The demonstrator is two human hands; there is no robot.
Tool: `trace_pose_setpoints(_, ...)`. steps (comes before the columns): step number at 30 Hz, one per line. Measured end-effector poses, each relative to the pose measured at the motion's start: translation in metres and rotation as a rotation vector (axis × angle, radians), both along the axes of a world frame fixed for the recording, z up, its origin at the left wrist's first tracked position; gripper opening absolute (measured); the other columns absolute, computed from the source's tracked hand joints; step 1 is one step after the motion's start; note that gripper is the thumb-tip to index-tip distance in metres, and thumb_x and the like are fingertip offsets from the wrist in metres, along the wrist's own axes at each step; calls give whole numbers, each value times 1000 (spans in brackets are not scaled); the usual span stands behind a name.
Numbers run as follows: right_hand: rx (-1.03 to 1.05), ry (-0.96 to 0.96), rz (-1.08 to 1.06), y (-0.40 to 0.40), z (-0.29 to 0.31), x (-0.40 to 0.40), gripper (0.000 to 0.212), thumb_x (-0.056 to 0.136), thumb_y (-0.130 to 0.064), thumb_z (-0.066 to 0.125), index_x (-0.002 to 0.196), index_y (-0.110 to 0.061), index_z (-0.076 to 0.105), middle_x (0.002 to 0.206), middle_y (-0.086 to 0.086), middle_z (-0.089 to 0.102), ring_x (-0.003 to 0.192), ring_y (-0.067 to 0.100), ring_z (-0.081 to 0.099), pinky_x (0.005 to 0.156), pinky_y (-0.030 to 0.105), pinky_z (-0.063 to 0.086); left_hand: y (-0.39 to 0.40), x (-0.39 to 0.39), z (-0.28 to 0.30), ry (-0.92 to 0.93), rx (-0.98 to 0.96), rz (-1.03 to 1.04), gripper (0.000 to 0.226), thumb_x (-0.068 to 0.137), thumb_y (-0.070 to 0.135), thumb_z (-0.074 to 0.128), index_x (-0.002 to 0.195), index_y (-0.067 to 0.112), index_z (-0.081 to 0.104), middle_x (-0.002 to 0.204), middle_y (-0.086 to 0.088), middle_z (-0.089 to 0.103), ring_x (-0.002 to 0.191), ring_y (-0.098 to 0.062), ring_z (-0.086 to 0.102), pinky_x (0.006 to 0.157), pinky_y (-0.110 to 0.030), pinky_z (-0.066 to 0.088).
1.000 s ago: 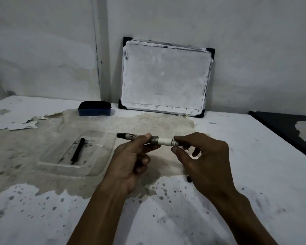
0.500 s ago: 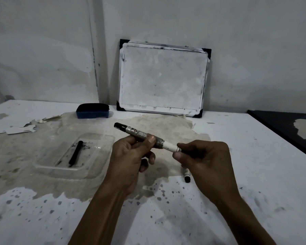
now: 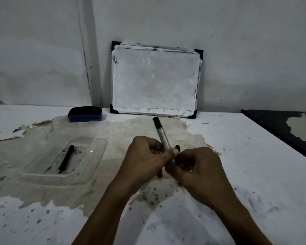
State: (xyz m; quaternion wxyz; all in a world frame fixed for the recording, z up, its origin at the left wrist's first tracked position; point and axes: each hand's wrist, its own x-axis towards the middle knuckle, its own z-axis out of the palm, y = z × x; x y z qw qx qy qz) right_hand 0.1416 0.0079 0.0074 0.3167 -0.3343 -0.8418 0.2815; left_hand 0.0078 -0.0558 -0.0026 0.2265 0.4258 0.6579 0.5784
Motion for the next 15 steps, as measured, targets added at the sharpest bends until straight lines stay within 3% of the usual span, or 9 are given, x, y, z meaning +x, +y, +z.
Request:
trace_pose_setpoints(3,17,-70,-152,24,-5,5,18,70,-35,82,79,-20,78,61,-7,70,52,5,64,54,27,53,11,1,0,28,-57,62,29,86,42,74,88,14,77,70,-1,80,39,-10,64,36,-11,40)
trace_pose_setpoints(6,-33,-223,-318,54,-16,13,41,68,-40,82,99,-16,69,85,8,71,74,21,68,70,34,55,22,3,-9,113,-136,111,29,98,29,63,86,6,76,74,-7,79,42,-13,66,38,-16,44)
trace_pose_setpoints(8,-50,-314,-394,69,-22,16,42,70,-37,81,101,-14,65,97,11,67,86,26,64,69,32,51,32,7,-14,212,-229,125,32,99,19,60,83,-5,74,75,-17,78,51,-21,70,44,-27,55)
trace_pose_setpoints(10,-39,-355,-431,75,-28,18,36,71,-33,79,97,-13,65,96,9,63,84,26,60,65,31,46,42,13,-19,311,-339,140,40,98,21,60,72,-8,66,73,-22,73,60,-29,71,55,-39,57)
trace_pose_setpoints(13,-18,-371,-453,77,-34,18,30,71,-32,76,92,-14,66,82,3,58,74,24,60,61,31,49,56,25,-25,384,-423,149,49,97,37,60,60,12,40,68,-9,52,59,-25,60,45,-30,37)
trace_pose_setpoints(15,1,-367,-462,76,-37,17,28,71,-33,74,91,-16,65,81,1,58,76,25,62,62,31,50,61,33,-26,429,-458,160,42,93,42,64,71,17,39,82,-4,49,79,-28,66,54,-28,38)
